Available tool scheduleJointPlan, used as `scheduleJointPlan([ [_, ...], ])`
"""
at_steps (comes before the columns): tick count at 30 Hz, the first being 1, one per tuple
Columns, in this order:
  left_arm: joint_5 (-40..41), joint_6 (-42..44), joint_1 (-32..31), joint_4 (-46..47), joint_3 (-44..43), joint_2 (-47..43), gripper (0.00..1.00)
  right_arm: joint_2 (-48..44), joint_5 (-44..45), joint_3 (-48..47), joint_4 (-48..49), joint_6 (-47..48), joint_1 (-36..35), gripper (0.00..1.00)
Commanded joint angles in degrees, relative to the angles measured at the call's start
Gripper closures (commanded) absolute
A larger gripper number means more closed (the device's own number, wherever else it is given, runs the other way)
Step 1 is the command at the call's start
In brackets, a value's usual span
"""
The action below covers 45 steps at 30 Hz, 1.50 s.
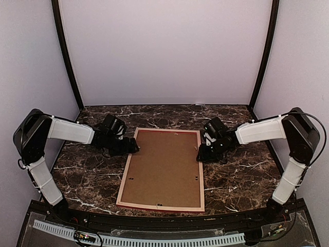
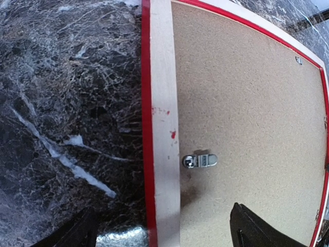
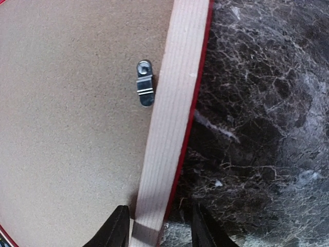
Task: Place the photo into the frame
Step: Adjust the photo frame at the center of the board.
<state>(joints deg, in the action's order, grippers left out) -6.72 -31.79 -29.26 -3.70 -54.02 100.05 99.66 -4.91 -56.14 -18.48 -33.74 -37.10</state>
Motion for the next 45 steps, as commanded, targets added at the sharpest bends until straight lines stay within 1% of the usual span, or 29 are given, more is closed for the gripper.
scheduleJointPlan([
  [1,1.1,2.0,0.7,-3.6,-1.3,-0.7,0.07,1.3,1.1,0.8,0.8,-0.1,-0.5,0.61],
  [6,1.9,5.4,1.7,-5.7,-3.4,0.2,0.03,3.1,2.5,-0.6,0.0,1.2,-0.1,0.73],
  [11,1.2,7.6,2.4,-9.2,-8.0,3.3,0.03,3.1,2.7,-1.4,-0.1,1.6,0.1,0.78],
  [14,-0.2,8.5,2.4,-9.5,-9.6,4.9,0.03,3.5,2.4,-2.0,-0.5,2.0,0.2,0.78],
  [17,-0.7,9.7,2.4,-11.7,-12.3,6.8,0.03,4.0,2.2,-2.7,-1.0,2.5,0.4,0.78],
  [24,-0.6,11.6,2.3,-13.4,-13.0,8.2,0.04,4.4,0.3,-2.9,0.1,2.7,1.4,0.78],
  [32,0.4,13.0,2.2,-14.2,-14.1,9.9,0.09,3.8,-0.2,-1.7,0.8,2.4,2.0,0.78],
  [38,5.3,14.9,0.7,-16.2,-15.9,11.1,0.1,4.0,-0.7,-1.2,1.4,2.4,2.3,0.78],
  [45,8.5,15.9,-1.1,-17.5,-16.6,11.5,0.1,4.1,-1.1,-0.6,2.0,2.4,2.6,0.78],
])
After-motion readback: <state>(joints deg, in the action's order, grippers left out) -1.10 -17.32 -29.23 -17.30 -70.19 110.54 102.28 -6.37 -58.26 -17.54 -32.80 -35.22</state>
